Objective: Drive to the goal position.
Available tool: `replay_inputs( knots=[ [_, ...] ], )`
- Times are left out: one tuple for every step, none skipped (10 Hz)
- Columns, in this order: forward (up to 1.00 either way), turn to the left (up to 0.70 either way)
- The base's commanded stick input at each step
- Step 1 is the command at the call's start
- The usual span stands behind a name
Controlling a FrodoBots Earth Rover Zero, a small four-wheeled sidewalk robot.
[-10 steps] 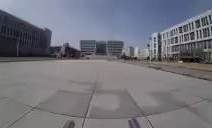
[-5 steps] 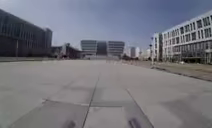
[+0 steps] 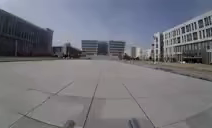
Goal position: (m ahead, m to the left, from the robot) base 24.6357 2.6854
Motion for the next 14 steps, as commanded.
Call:
replay_inputs(
  knots=[
    [1.0,0.0],
    [1.0,0.0],
    [1.0,0.0],
    [1.0,0.0],
    [1.0,-0.17],
    [1.0,-0.27],
    [1.0,-0.27],
    [1.0,-0.27],
    [1.0,-0.14],
    [1.0,0.0],
    [1.0,0.0],
    [1.0,0.0],
    [1.0,0.0],
    [1.0,0.0]
  ],
)
